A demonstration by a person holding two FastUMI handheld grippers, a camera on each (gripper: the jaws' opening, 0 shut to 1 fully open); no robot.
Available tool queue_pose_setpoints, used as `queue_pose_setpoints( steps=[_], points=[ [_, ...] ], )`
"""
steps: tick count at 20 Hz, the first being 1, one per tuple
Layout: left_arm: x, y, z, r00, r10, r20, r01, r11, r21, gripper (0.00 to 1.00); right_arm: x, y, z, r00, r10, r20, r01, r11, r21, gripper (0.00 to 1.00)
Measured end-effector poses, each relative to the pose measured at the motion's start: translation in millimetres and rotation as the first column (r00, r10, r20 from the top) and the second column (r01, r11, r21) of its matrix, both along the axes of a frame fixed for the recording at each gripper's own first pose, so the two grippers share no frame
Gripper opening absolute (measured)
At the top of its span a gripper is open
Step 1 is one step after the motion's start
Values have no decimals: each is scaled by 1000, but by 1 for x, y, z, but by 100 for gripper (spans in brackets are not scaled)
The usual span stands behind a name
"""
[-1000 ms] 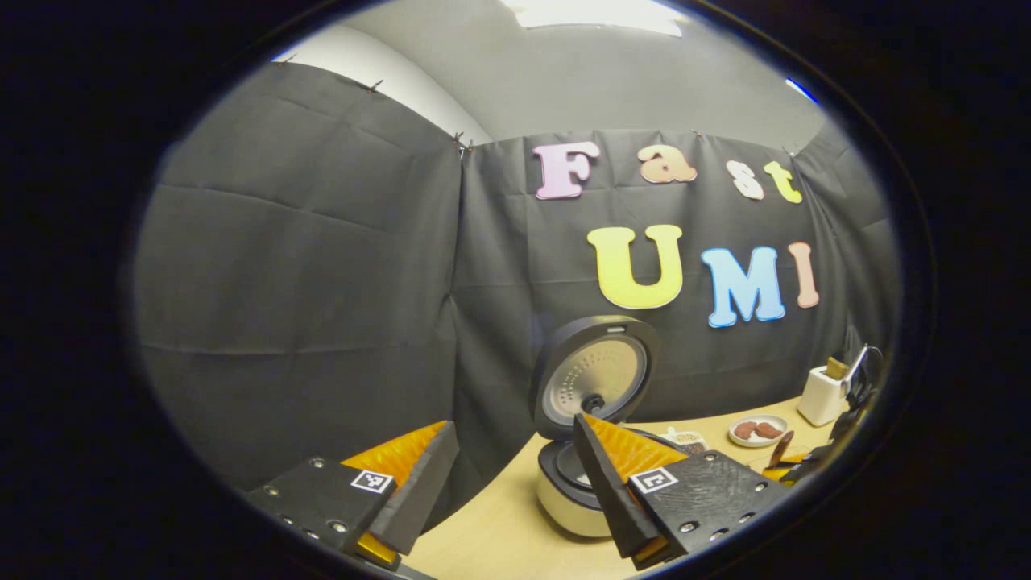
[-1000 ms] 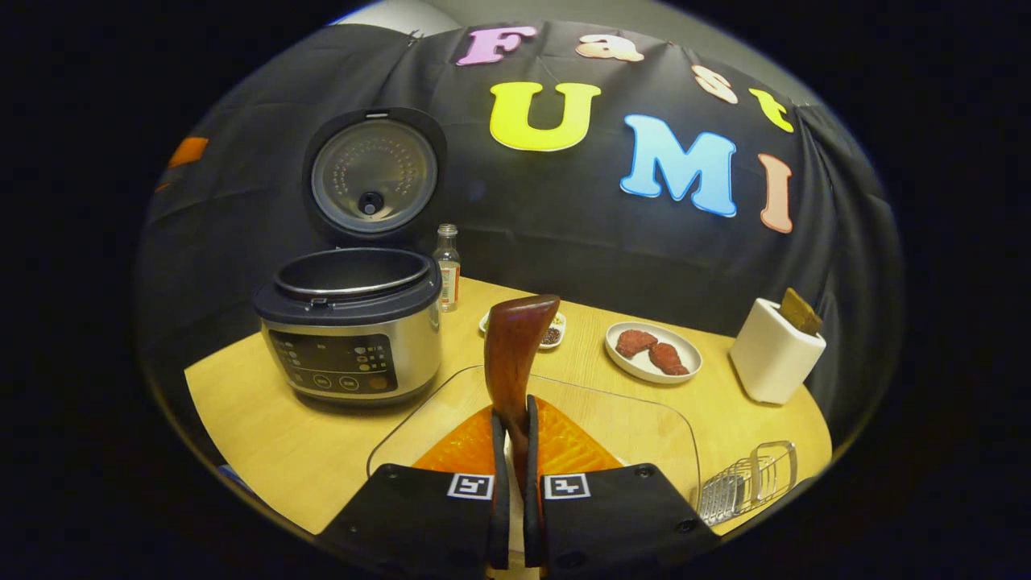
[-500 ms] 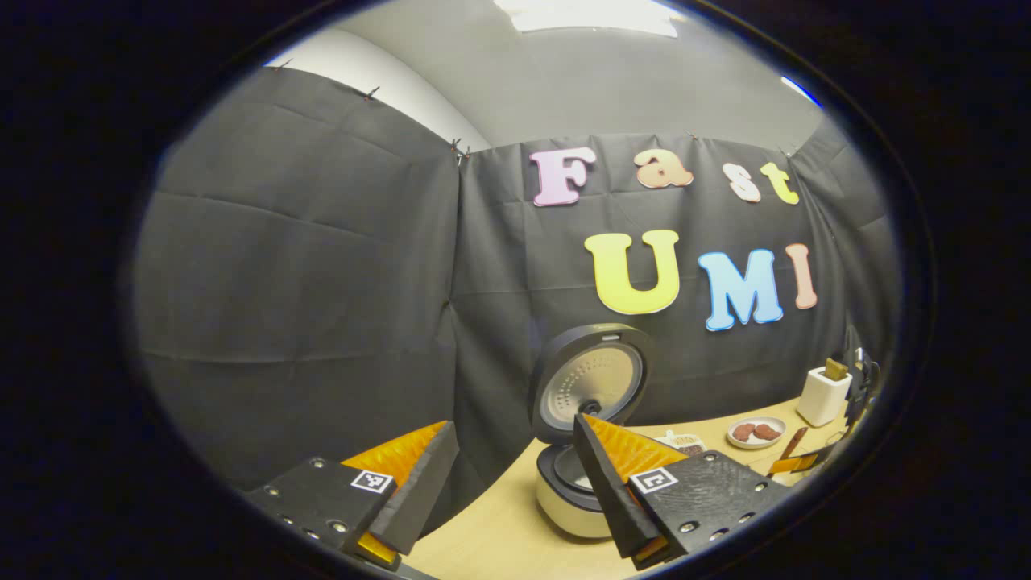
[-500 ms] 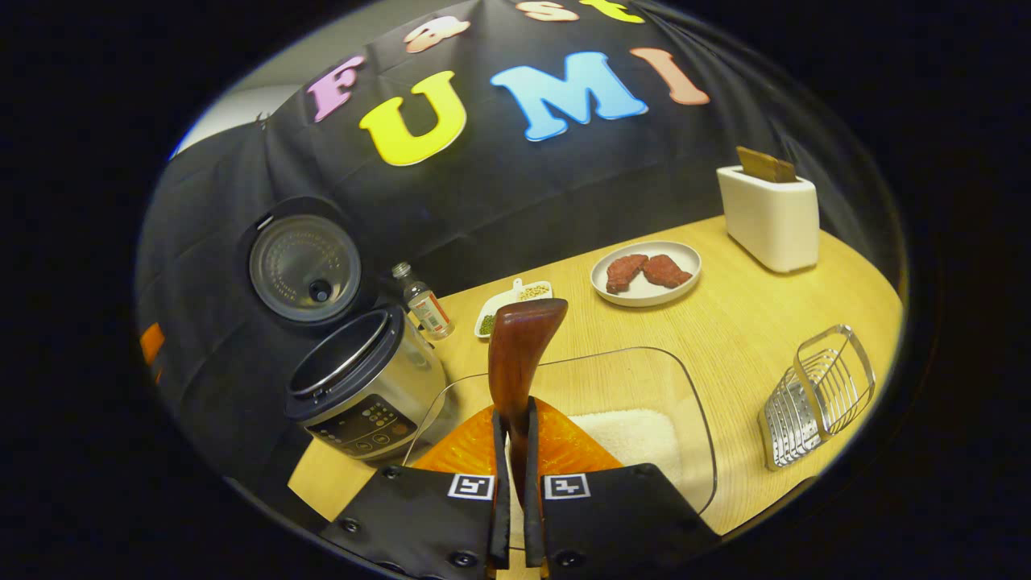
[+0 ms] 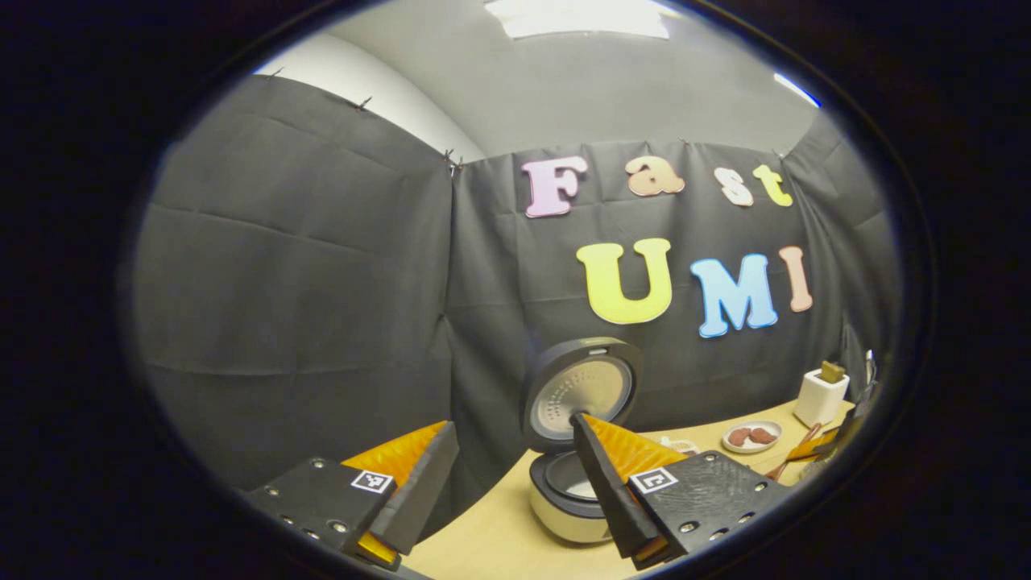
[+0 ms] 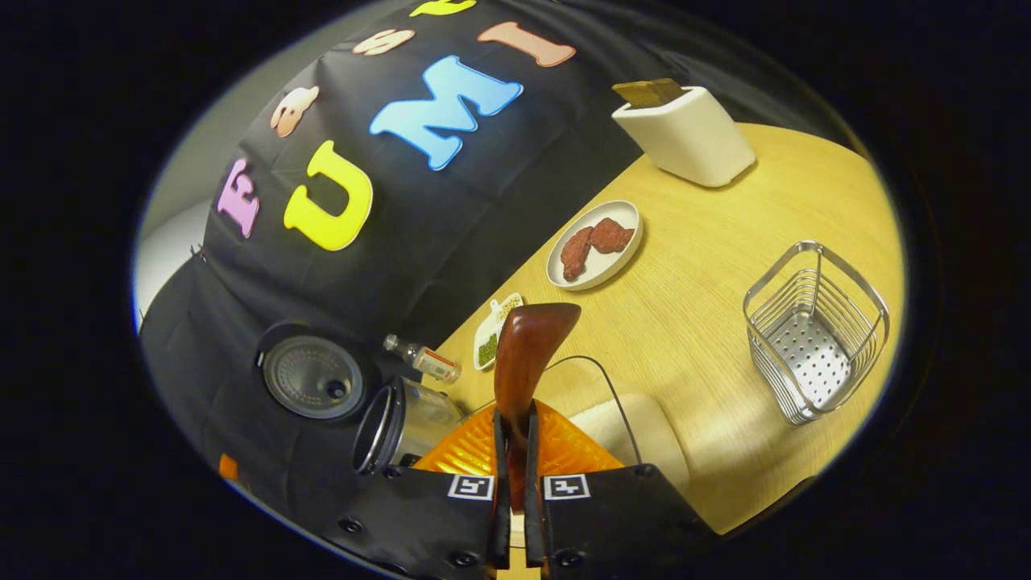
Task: Close the left gripper, press the button to open the rice cooker; take a wooden spoon from the chopstick holder with the right hand, scoop a spoonful of rice and pour it into the rice cooker, then put the wooden spoon back into the chopstick holder.
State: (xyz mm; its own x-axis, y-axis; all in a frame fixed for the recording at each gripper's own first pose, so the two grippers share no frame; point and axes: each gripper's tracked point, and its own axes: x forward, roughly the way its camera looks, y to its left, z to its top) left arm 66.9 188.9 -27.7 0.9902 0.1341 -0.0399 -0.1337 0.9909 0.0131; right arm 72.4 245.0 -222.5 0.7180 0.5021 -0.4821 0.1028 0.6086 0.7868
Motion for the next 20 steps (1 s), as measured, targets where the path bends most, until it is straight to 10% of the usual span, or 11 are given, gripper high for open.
queue_pose_setpoints(
  steps=[20],
  points=[
    [-12,62,-16,998,68,-6,-68,997,-29,88,47,122,106,996,75,40,-84,934,347,8]
  ],
)
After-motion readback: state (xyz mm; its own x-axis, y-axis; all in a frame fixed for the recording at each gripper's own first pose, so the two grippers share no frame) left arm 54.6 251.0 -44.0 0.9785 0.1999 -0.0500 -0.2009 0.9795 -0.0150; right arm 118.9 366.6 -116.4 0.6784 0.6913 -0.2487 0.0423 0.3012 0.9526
